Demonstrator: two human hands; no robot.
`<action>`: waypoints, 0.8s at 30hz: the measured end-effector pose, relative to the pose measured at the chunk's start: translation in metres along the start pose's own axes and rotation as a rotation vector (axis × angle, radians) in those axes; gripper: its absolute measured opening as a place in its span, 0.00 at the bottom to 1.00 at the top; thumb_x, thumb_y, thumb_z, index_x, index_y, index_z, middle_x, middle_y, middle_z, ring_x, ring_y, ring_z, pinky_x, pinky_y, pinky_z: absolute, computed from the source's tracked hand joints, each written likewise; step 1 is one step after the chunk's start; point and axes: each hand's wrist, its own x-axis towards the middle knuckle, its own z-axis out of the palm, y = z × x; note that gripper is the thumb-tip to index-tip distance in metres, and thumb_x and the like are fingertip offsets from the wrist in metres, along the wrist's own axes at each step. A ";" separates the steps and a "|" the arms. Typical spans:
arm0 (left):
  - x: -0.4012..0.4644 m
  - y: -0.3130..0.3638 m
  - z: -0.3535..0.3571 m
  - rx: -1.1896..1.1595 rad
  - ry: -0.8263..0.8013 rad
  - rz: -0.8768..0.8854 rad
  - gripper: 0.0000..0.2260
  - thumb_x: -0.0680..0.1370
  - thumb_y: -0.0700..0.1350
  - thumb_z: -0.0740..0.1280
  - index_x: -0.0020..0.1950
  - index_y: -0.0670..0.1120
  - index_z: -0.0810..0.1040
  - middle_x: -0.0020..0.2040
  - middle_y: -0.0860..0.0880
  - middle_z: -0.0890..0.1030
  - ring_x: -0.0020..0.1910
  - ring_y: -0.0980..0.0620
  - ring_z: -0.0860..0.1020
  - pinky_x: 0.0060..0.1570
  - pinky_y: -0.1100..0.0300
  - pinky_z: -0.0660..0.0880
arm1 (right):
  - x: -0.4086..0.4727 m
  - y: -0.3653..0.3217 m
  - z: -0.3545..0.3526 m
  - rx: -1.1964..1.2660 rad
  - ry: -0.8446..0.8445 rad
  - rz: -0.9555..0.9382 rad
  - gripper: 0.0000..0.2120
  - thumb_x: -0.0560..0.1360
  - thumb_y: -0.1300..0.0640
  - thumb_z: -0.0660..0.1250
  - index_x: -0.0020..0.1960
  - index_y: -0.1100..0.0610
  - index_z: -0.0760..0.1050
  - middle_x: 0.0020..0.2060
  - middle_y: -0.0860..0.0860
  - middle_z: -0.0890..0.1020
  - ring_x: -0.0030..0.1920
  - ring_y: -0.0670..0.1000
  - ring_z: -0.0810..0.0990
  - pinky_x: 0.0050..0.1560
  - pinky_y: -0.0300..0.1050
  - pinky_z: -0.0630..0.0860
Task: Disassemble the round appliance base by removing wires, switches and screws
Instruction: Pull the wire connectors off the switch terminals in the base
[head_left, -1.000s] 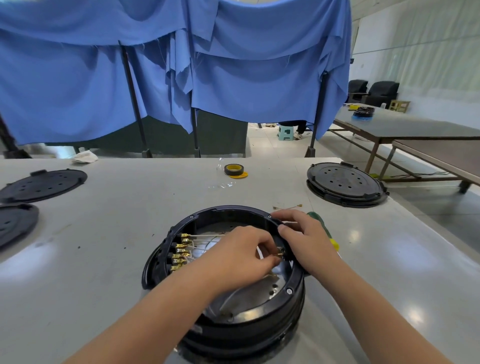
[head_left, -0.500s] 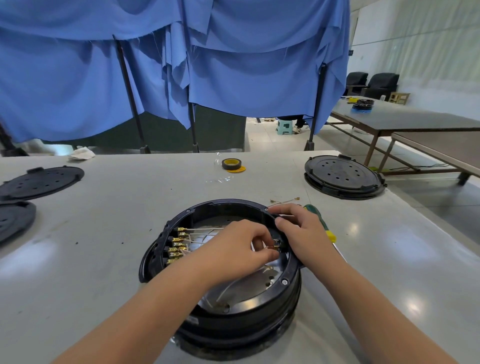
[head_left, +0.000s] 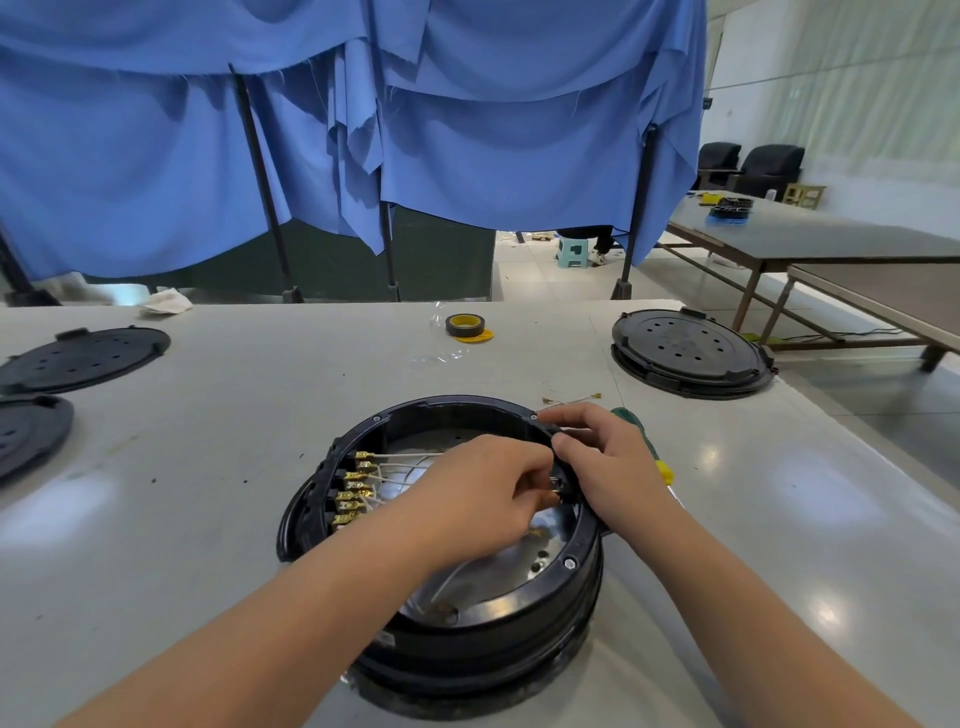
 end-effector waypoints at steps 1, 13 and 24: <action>0.000 0.000 0.000 0.026 0.004 0.018 0.10 0.76 0.45 0.66 0.35 0.48 0.70 0.30 0.54 0.70 0.31 0.56 0.69 0.35 0.55 0.69 | 0.000 0.000 0.000 0.006 -0.003 0.003 0.16 0.75 0.67 0.63 0.46 0.45 0.79 0.44 0.46 0.83 0.47 0.47 0.82 0.44 0.39 0.77; 0.004 -0.003 0.000 -0.078 -0.055 -0.037 0.11 0.75 0.46 0.68 0.35 0.46 0.72 0.30 0.52 0.71 0.30 0.56 0.67 0.34 0.58 0.67 | 0.001 0.000 -0.001 -0.014 -0.021 0.003 0.16 0.76 0.66 0.62 0.48 0.46 0.79 0.47 0.49 0.83 0.52 0.50 0.81 0.52 0.48 0.78; 0.004 -0.003 -0.001 0.018 -0.032 0.009 0.12 0.74 0.47 0.67 0.33 0.49 0.68 0.29 0.52 0.70 0.30 0.54 0.68 0.33 0.56 0.69 | 0.000 0.001 0.000 0.004 -0.011 -0.005 0.16 0.76 0.67 0.62 0.47 0.47 0.79 0.44 0.47 0.83 0.50 0.49 0.81 0.47 0.40 0.76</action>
